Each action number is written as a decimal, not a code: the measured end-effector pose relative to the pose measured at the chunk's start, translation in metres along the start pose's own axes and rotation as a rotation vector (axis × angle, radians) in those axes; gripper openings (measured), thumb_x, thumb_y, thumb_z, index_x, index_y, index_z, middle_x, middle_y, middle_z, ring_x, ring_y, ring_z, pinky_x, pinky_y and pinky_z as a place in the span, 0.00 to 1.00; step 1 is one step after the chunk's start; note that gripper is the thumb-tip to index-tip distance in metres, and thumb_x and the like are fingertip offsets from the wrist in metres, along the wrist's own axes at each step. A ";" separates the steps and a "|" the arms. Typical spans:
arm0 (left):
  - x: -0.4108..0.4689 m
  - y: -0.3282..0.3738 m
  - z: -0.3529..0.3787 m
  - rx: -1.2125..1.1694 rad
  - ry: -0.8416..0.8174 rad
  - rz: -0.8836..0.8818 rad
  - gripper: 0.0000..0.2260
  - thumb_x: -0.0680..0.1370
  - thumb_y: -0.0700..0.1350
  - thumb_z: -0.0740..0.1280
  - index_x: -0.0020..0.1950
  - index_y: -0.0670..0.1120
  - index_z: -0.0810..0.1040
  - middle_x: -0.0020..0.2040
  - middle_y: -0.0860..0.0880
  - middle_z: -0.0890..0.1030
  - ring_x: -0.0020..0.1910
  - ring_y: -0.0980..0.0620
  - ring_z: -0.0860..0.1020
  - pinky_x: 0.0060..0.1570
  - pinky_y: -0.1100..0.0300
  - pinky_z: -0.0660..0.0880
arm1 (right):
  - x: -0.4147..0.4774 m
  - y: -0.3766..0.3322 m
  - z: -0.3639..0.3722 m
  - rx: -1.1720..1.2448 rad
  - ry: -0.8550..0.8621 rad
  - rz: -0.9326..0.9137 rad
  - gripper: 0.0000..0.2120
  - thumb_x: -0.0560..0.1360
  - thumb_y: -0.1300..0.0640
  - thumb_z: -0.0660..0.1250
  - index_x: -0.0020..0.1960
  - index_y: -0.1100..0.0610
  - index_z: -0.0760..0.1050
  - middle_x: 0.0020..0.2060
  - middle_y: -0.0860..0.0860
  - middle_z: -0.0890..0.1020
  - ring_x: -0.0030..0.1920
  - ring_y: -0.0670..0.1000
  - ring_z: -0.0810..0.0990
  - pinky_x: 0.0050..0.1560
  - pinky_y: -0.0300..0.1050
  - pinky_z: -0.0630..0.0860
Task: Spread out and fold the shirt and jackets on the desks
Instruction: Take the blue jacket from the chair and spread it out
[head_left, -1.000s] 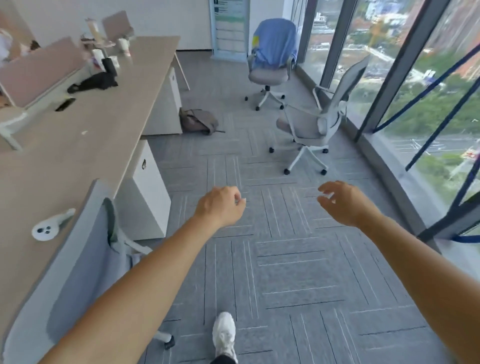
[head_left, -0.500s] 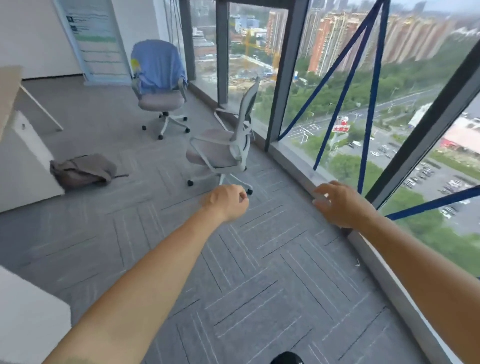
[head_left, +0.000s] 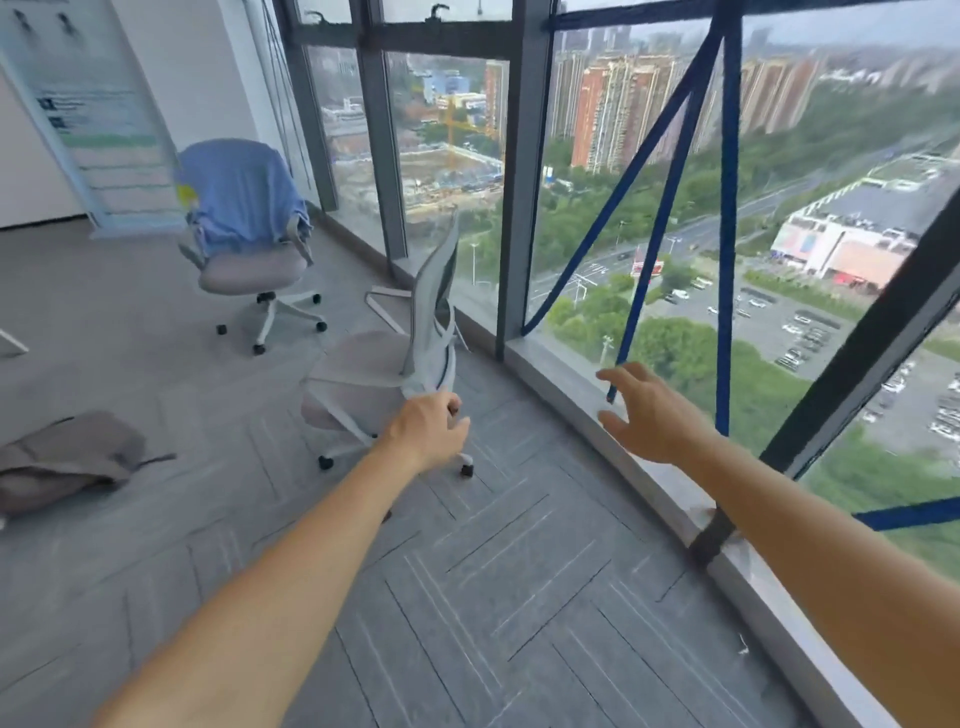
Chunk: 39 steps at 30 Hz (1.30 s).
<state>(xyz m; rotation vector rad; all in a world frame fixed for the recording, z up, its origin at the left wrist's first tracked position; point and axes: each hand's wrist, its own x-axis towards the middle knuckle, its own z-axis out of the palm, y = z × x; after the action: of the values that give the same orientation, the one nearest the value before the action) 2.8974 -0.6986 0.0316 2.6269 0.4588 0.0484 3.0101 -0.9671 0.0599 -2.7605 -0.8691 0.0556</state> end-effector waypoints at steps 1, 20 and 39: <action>0.020 0.001 -0.004 -0.006 0.022 -0.002 0.16 0.81 0.50 0.63 0.66 0.45 0.75 0.60 0.45 0.79 0.59 0.46 0.77 0.53 0.57 0.72 | 0.025 0.002 -0.002 0.004 0.005 -0.004 0.27 0.80 0.48 0.65 0.76 0.52 0.63 0.73 0.51 0.65 0.65 0.56 0.74 0.62 0.52 0.74; 0.473 -0.099 -0.042 -0.175 0.148 -0.140 0.23 0.78 0.47 0.66 0.72 0.42 0.68 0.64 0.38 0.72 0.63 0.39 0.72 0.65 0.48 0.70 | 0.511 -0.022 0.046 -0.292 -0.113 -0.226 0.29 0.81 0.45 0.62 0.79 0.52 0.58 0.75 0.50 0.61 0.70 0.56 0.69 0.60 0.51 0.73; 0.696 -0.092 0.002 -0.175 0.027 -0.603 0.10 0.77 0.57 0.68 0.54 0.56 0.74 0.53 0.51 0.80 0.49 0.47 0.77 0.47 0.56 0.73 | 0.908 -0.004 0.126 -0.465 -0.216 -0.953 0.22 0.74 0.43 0.69 0.64 0.52 0.73 0.63 0.52 0.77 0.69 0.56 0.69 0.73 0.52 0.58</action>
<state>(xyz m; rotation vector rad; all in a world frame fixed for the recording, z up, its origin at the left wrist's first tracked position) 3.5257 -0.3939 -0.0430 2.2209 1.1750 -0.0687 3.7403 -0.4198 -0.0270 -2.4003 -2.3999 -0.0275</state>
